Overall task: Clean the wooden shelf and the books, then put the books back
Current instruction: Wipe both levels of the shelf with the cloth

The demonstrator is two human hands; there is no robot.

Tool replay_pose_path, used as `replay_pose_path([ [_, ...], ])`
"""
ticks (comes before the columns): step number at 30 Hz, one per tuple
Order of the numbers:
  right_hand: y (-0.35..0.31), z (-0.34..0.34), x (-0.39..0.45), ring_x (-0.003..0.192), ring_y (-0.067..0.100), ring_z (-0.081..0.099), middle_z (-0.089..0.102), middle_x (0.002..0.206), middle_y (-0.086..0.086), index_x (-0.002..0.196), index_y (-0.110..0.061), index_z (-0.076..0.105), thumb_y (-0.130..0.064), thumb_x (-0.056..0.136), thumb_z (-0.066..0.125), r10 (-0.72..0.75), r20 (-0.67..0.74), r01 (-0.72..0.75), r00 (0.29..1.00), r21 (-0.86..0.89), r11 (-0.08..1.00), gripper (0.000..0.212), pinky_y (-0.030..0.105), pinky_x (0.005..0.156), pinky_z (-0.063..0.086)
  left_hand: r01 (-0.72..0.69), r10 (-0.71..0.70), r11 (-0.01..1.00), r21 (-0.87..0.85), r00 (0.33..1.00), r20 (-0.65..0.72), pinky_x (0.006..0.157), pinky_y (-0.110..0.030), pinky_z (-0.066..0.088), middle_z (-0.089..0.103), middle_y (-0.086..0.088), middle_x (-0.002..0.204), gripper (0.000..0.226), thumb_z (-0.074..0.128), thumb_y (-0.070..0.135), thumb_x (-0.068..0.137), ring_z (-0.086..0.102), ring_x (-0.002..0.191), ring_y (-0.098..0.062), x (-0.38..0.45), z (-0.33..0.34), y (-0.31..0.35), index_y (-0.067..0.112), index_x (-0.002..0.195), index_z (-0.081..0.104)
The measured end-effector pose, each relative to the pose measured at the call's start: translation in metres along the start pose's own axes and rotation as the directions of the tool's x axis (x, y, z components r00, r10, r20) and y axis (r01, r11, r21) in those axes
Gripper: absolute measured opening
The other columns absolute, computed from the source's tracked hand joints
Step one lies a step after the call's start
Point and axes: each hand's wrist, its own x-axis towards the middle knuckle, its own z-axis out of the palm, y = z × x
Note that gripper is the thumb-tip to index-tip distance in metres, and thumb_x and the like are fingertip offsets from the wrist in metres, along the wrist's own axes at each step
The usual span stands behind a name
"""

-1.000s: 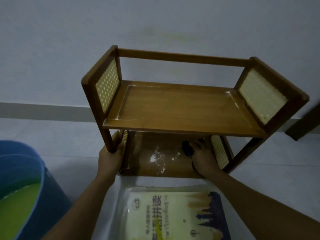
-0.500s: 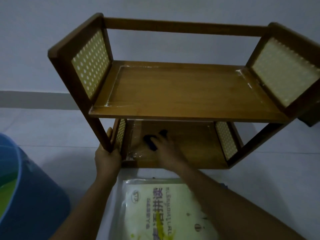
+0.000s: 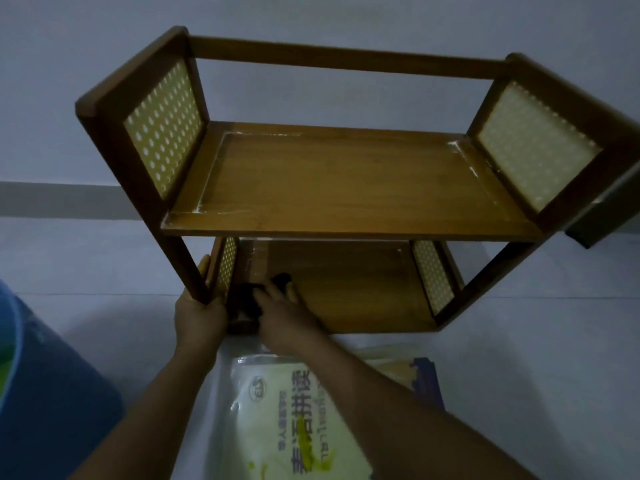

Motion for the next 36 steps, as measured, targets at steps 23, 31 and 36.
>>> replay_pose_path([
  [23, 0.016, -0.034, 0.093, 0.145, 0.041, -0.009, -0.002, 0.161, 0.005, 0.152, -0.021, 0.007, -0.019, 0.100, 0.035, 0.257, -0.145, -0.255, 0.955, 0.036, 0.966, 0.059, 0.062, 0.114, 0.015, -0.095, 0.067, 0.987, 0.132, 0.976, 0.205, 0.065, -0.024, 0.046, 0.061, 0.015, 0.095, 0.041, 0.043, 0.009, 0.099, 0.059, 0.086, -0.004, 0.005, -0.016, -0.005, 0.042, 0.122, 0.043],
  [31, -0.014, 0.027, 0.015, 0.137, 0.033, 0.020, 0.042, 0.137, 0.011, 0.123, -0.010, 0.050, -0.010, 0.087, 0.055, -0.174, -0.066, 0.180, 0.983, 0.095, 0.979, 0.037, 0.045, 0.116, 0.019, -0.097, 0.091, 0.989, 0.109, 0.994, 0.056, 0.071, -0.024, 0.048, 0.063, 0.004, 0.109, 0.051, 0.049, 0.008, 0.095, 0.060, 0.098, -0.016, 0.004, -0.007, -0.011, 0.030, 0.140, 0.044],
  [36, 0.025, 0.011, 0.011, 0.138, 0.030, 0.028, 0.035, 0.151, 0.006, 0.140, -0.016, 0.044, -0.006, 0.087, 0.054, -0.216, -0.137, 0.228, 0.967, 0.081, 0.970, 0.054, 0.040, 0.116, 0.022, -0.036, 0.035, 0.998, 0.059, 0.999, 0.008, 0.072, -0.028, 0.050, 0.064, -0.005, 0.112, 0.050, 0.047, 0.003, 0.094, 0.062, 0.094, -0.015, 0.003, -0.002, -0.013, 0.026, 0.138, 0.047],
])
